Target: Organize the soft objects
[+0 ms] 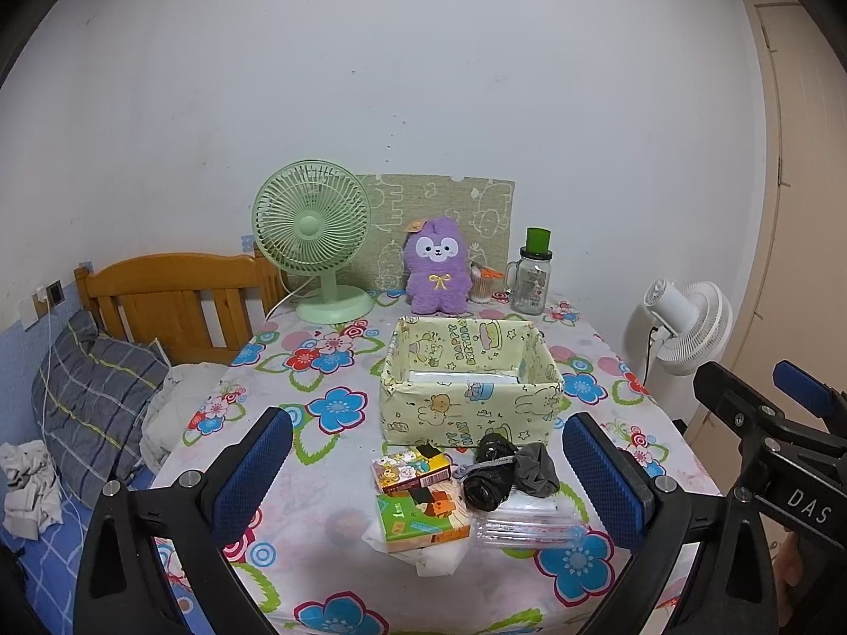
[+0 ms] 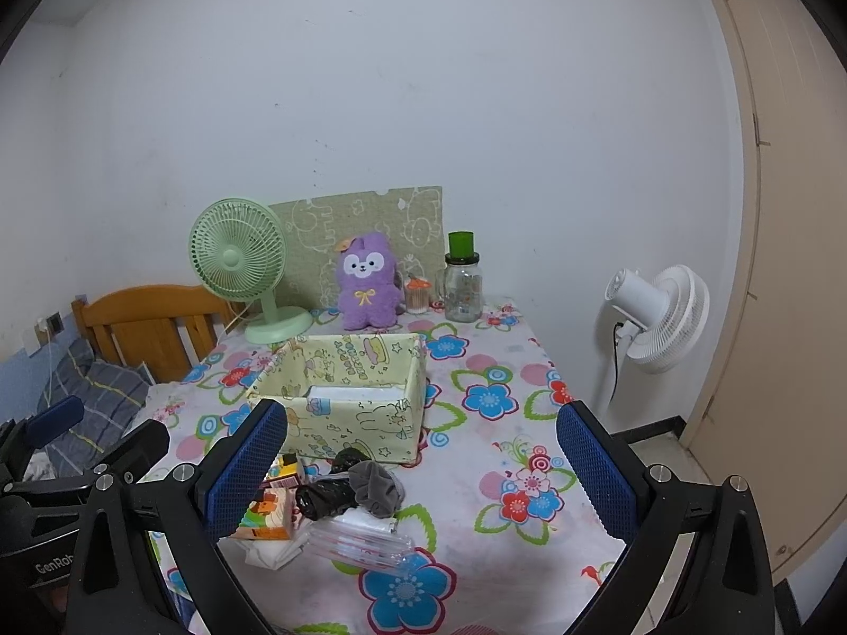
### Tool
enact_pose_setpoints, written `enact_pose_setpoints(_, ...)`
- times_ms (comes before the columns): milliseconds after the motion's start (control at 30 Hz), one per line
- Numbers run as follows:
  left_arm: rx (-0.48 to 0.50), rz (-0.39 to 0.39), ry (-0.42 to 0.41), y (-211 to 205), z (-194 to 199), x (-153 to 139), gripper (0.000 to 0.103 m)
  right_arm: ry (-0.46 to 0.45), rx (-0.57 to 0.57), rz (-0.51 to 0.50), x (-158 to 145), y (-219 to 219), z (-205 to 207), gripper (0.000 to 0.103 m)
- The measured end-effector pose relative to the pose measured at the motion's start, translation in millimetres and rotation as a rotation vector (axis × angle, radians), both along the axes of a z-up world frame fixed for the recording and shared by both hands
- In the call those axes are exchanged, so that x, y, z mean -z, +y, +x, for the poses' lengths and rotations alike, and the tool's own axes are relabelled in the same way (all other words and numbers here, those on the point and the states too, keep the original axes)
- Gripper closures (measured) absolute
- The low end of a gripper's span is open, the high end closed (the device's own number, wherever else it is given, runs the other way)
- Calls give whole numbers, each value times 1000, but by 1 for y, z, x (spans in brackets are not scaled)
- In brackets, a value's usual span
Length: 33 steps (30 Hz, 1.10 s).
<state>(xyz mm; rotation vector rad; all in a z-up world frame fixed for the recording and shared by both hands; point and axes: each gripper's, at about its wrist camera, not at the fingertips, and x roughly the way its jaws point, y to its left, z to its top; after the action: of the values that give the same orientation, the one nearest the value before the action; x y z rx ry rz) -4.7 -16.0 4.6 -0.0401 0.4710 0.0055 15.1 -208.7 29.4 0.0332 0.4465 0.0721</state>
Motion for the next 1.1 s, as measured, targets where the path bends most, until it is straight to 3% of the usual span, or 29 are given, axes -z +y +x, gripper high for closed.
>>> enact_pose_setpoints(1100,19,3,30,0,16,12,2,30,-17,2,5,9,15,0)
